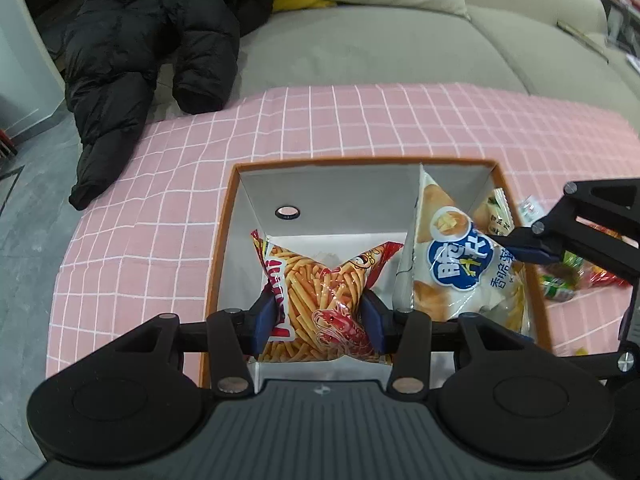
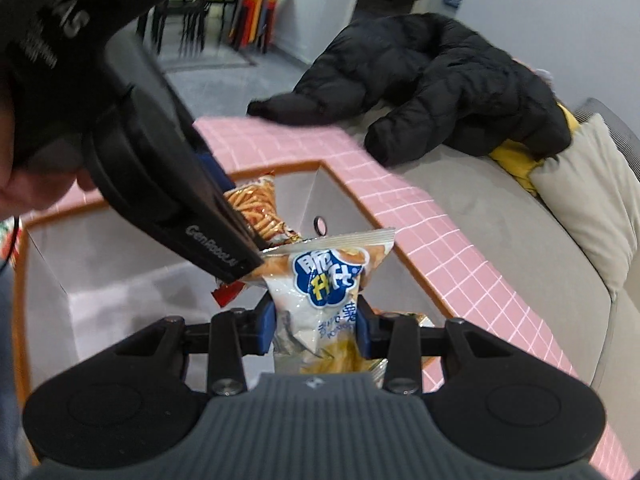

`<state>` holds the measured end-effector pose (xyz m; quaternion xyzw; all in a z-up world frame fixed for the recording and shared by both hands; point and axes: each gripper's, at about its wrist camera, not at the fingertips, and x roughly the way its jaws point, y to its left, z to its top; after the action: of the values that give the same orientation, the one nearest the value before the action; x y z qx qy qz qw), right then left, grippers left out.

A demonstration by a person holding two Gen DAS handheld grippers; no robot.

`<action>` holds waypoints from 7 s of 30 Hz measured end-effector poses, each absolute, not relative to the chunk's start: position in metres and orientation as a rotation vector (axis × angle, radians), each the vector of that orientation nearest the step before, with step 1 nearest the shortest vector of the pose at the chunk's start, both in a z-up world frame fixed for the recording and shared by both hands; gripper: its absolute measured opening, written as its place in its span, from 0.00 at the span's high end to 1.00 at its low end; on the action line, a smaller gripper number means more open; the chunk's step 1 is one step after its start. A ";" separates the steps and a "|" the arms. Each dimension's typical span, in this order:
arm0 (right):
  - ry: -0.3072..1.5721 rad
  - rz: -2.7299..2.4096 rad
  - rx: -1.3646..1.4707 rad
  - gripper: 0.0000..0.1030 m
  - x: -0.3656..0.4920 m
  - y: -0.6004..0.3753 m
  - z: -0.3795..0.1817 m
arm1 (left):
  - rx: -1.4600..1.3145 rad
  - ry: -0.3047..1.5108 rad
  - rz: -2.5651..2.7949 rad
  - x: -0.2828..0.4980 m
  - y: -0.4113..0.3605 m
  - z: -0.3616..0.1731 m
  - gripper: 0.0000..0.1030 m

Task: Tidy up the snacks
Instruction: 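Carry both bags over the orange box and release them inside, then withdraw both tools from the box back toward the remaining snacks, then grasp the yellow snack packet with left tool while right tool grasps the clear candy tray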

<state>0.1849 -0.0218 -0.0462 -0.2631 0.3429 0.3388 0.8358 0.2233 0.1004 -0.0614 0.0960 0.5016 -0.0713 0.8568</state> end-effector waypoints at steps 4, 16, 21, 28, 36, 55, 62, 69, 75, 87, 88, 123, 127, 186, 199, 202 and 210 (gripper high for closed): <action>0.748 0.722 -0.618 0.65 0.190 -0.016 -0.064 | 0.228 1.076 -0.157 0.227 0.097 -0.073 0.49; 0.783 0.707 -0.695 0.55 0.194 -0.012 -0.087 | 0.238 1.134 -0.125 0.238 0.094 -0.088 0.41; 0.775 0.693 -0.675 0.35 0.192 -0.015 -0.080 | 0.245 1.111 -0.109 0.231 0.094 -0.078 0.26; 0.754 0.657 -0.578 0.28 0.183 -0.026 -0.051 | 0.233 1.014 -0.098 0.210 0.092 -0.041 0.26; 0.714 0.547 -0.337 0.20 0.165 -0.067 0.003 | 0.201 0.829 -0.094 0.169 0.072 0.016 0.26; 0.635 0.302 -0.105 0.19 0.062 -0.174 0.043 | -0.063 0.767 -0.189 0.083 0.025 0.032 0.26; 0.692 0.217 -0.106 0.19 0.031 -0.212 0.019 | -0.026 0.808 -0.255 0.065 -0.006 0.011 0.26; 0.768 0.133 -0.077 0.19 0.009 -0.244 -0.011 | 0.071 0.872 -0.344 0.047 -0.041 -0.012 0.26; 0.816 0.124 -0.074 0.19 -0.001 -0.248 -0.031 | 0.104 0.932 -0.376 0.043 -0.054 -0.028 0.29; 0.933 0.132 -0.035 0.27 0.004 -0.253 -0.069 | 0.113 1.012 -0.431 0.046 -0.069 -0.053 0.43; 0.941 0.139 -0.032 0.28 0.005 -0.253 -0.072 | 0.110 1.020 -0.430 0.048 -0.069 -0.056 0.44; 1.124 0.137 -0.133 0.75 0.068 -0.264 -0.139 | 0.160 1.200 -0.422 0.085 -0.084 -0.130 0.47; 1.136 0.107 -0.018 0.72 0.071 -0.279 -0.133 | 0.156 1.201 -0.412 0.091 -0.087 -0.138 0.47; 1.144 0.135 0.078 0.43 0.080 -0.303 -0.140 | 0.336 1.034 -0.431 0.100 -0.116 -0.165 0.24; 1.154 0.190 -0.091 0.37 0.067 -0.293 -0.137 | 0.496 0.967 -0.528 0.115 -0.132 -0.170 0.22; 1.152 0.176 -0.091 0.37 0.068 -0.290 -0.138 | 0.466 0.975 -0.535 0.120 -0.130 -0.171 0.20; 1.149 0.148 -0.138 0.45 0.068 -0.282 -0.140 | 0.308 1.085 -0.478 0.130 -0.119 -0.169 0.38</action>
<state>0.0680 -0.2825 -0.1403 -0.0650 0.5425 0.0700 0.8346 0.1302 -0.1187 -0.1691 0.1444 0.5093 -0.2243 0.8182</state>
